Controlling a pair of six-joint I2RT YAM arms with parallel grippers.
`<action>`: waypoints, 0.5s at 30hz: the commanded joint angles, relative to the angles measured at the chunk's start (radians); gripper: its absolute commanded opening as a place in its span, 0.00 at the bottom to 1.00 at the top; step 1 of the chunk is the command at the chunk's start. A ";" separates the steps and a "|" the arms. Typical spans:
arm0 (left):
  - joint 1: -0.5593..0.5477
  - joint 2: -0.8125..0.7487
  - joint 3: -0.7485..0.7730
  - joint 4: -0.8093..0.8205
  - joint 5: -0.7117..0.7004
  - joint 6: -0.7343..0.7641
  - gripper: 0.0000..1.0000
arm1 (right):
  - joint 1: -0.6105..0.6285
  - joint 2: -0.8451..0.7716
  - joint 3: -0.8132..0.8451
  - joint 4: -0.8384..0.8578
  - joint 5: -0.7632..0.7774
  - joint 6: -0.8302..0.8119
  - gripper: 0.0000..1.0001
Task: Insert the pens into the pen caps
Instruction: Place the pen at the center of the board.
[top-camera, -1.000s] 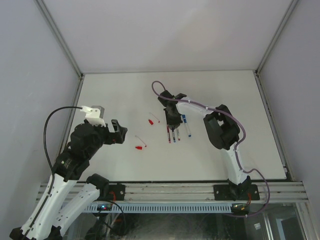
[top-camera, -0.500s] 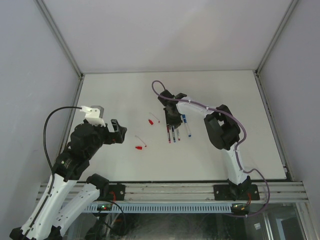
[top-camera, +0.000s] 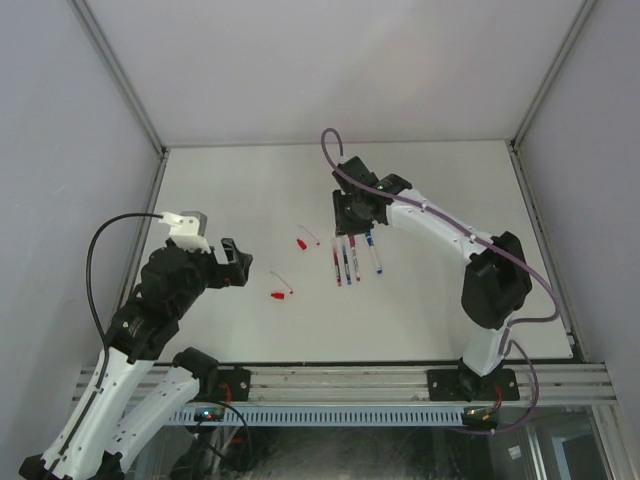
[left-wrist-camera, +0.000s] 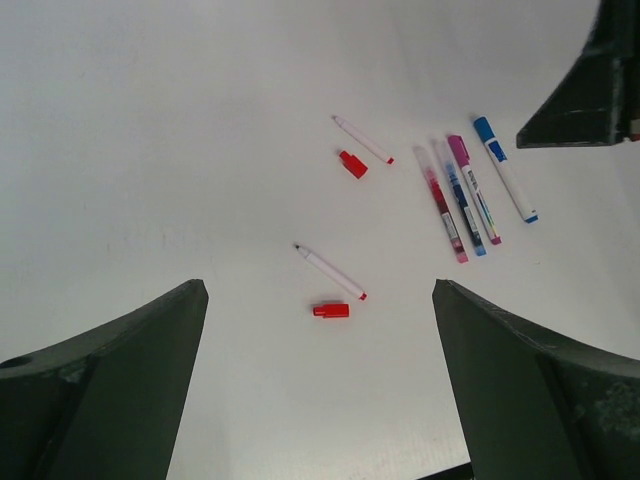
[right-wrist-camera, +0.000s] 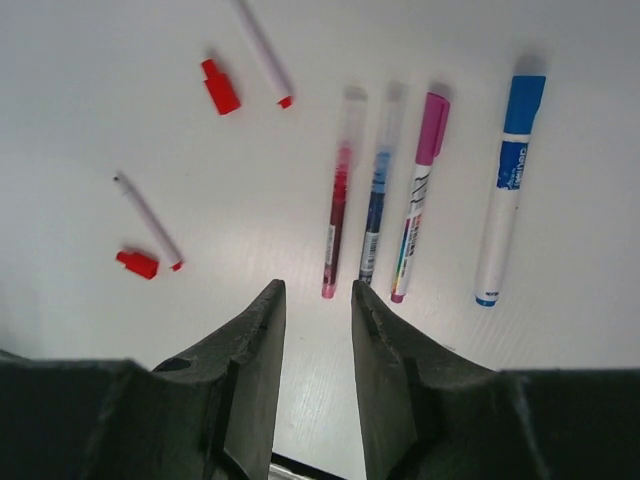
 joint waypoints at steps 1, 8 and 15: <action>0.006 -0.006 -0.021 0.034 -0.025 0.018 1.00 | 0.008 -0.130 -0.053 0.061 -0.063 -0.059 0.33; 0.006 -0.010 -0.021 0.033 -0.036 0.016 1.00 | 0.049 -0.392 -0.199 0.182 -0.014 -0.099 0.37; 0.007 -0.015 -0.024 0.032 -0.040 0.016 1.00 | 0.123 -0.582 -0.337 0.298 0.041 -0.160 0.43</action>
